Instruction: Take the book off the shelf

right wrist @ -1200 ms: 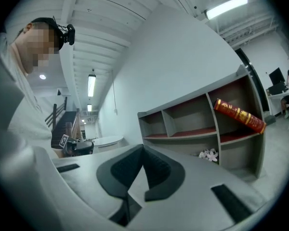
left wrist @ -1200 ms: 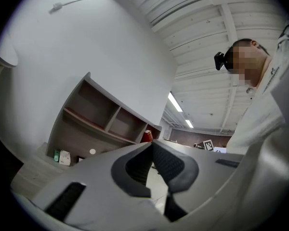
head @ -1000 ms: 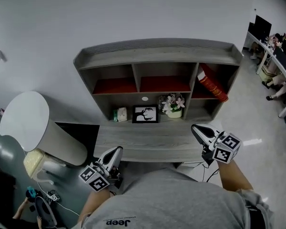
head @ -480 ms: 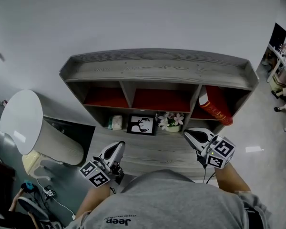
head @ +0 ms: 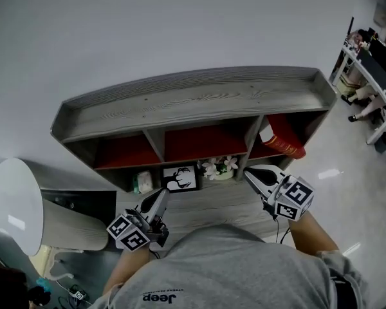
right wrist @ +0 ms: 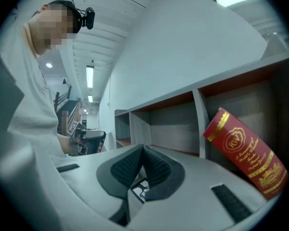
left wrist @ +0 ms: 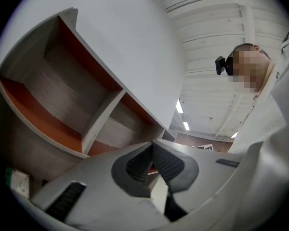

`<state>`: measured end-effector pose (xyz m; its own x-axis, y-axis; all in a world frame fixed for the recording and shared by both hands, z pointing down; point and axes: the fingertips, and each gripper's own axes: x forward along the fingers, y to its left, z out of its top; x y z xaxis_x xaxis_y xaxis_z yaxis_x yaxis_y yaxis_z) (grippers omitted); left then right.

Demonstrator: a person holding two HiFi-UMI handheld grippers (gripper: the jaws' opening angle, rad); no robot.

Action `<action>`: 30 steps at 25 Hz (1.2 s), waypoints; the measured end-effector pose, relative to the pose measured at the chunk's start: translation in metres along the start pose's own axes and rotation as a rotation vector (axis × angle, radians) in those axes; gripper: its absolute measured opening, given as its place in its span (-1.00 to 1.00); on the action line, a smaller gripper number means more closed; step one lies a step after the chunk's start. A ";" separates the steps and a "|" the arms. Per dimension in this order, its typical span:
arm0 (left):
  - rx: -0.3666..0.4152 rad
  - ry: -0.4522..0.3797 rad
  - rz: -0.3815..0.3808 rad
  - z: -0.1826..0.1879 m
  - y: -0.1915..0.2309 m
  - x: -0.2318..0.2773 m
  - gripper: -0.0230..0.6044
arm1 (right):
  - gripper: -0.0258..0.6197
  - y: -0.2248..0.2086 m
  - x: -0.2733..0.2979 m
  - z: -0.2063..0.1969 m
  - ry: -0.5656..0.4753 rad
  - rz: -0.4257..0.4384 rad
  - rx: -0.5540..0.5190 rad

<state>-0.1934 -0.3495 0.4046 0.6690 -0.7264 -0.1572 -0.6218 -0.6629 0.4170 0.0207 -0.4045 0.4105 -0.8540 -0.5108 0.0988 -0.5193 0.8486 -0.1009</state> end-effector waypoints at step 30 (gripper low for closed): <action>-0.130 0.290 -0.258 -0.103 -0.092 0.222 -0.67 | -0.87 -0.045 -0.193 -0.016 -0.025 -0.522 0.075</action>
<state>0.0545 -0.4309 0.4239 0.8951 -0.4453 -0.0204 -0.3739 -0.7748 0.5099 0.2094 -0.3421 0.4122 -0.4809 -0.8669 0.1311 -0.8759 0.4684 -0.1156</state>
